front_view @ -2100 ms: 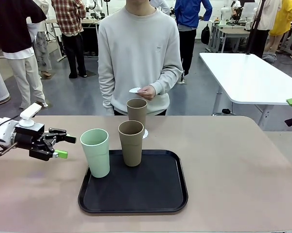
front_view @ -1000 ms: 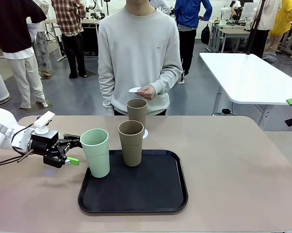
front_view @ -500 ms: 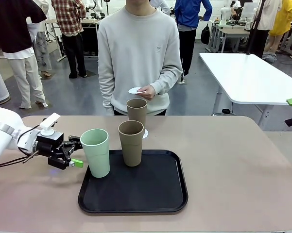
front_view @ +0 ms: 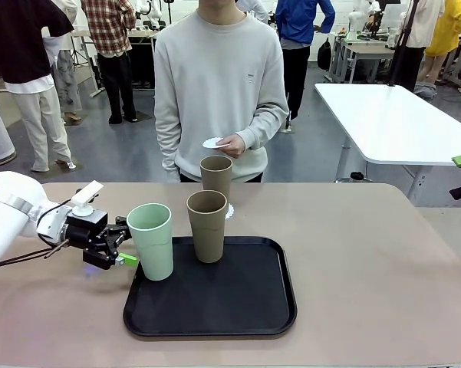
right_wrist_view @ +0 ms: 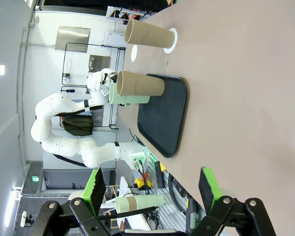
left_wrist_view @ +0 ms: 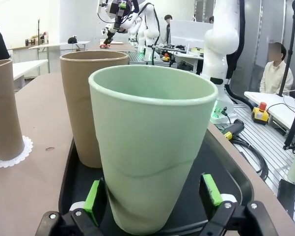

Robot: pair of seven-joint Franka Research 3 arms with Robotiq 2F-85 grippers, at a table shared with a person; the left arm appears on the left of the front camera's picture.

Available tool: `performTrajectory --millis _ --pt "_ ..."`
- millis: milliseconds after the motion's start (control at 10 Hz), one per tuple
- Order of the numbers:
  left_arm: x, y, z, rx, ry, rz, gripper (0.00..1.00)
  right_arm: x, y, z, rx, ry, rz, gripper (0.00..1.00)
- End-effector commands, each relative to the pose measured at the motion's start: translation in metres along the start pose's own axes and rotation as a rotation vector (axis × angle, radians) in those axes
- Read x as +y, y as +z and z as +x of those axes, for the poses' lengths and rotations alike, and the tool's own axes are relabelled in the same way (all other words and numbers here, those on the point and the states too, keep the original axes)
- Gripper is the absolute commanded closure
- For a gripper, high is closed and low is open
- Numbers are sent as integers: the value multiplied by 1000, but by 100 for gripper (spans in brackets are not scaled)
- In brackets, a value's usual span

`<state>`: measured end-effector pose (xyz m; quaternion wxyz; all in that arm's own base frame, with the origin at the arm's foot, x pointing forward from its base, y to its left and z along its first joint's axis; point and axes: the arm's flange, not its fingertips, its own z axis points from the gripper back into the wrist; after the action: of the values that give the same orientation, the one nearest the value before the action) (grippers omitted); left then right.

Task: Place coasters on the table and set cups on them.
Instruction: Take one Reusable plastic cup from the Flat Tray and place it on a coaster set by the human.

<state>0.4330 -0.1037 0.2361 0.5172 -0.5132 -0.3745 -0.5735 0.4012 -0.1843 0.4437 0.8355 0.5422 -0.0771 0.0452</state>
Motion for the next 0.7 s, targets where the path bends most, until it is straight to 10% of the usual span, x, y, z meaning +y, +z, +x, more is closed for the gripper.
performTrajectory --millis 0,600 --pt "10 -12 0 -30 -5 -7 0 0 -1 1 -8 8 1 0" --pt "18 -32 -1 -54 -18 -43 0 0 -1 1 -8 8 1 0"
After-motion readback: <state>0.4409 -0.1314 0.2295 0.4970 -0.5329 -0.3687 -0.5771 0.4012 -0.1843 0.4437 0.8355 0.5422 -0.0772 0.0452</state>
